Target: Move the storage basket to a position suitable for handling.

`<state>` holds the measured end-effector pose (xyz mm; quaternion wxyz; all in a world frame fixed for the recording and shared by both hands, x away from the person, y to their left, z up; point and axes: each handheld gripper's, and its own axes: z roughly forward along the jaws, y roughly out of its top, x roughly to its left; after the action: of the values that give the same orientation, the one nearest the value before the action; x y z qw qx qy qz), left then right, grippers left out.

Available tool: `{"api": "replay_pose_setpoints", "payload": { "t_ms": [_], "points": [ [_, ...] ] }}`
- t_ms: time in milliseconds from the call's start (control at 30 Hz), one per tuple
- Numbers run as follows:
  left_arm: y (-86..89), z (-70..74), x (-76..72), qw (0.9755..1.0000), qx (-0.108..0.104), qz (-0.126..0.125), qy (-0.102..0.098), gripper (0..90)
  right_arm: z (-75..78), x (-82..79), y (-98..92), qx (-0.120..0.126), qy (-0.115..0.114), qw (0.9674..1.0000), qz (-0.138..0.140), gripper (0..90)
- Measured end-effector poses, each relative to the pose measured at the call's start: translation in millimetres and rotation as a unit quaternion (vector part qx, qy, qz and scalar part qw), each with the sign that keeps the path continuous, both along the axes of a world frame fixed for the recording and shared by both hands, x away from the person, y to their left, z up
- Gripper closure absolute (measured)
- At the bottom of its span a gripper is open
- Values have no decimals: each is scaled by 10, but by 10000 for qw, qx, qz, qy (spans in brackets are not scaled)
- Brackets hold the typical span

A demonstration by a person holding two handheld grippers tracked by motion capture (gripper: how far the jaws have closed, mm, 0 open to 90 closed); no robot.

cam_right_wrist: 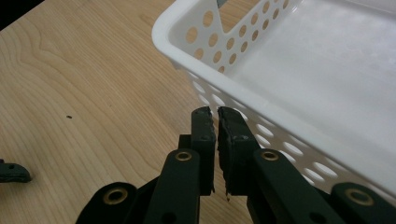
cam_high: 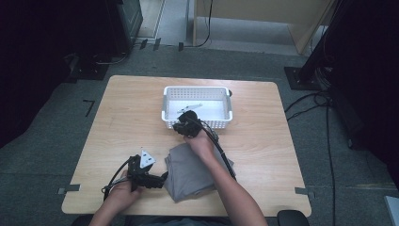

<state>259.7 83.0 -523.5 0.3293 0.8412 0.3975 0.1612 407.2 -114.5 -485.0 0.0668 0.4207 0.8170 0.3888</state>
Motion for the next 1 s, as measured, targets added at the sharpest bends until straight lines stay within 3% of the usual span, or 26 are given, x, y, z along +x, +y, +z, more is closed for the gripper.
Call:
{"api": "replay_pose_setpoints", "payload": {
  "t_ms": [233,400,600,833,1000],
  "points": [
    [-1,0,0,10000,-7,2,0,0,81,-49,-35,102,45,9999,49,778],
    [-1,0,0,10000,-6,2,0,0,140,-118,-114,97,105,9998,127,663],
    [-1,0,-1,10000,-6,4,1,0,193,-222,-318,174,173,9997,92,571],
    [-1,0,0,10000,-7,2,3,0,237,-380,-593,176,-68,9998,72,520],
    [-1,0,-1,10000,-8,4,3,0,275,-491,-757,167,-47,9998,-69,490]
  ]
}}
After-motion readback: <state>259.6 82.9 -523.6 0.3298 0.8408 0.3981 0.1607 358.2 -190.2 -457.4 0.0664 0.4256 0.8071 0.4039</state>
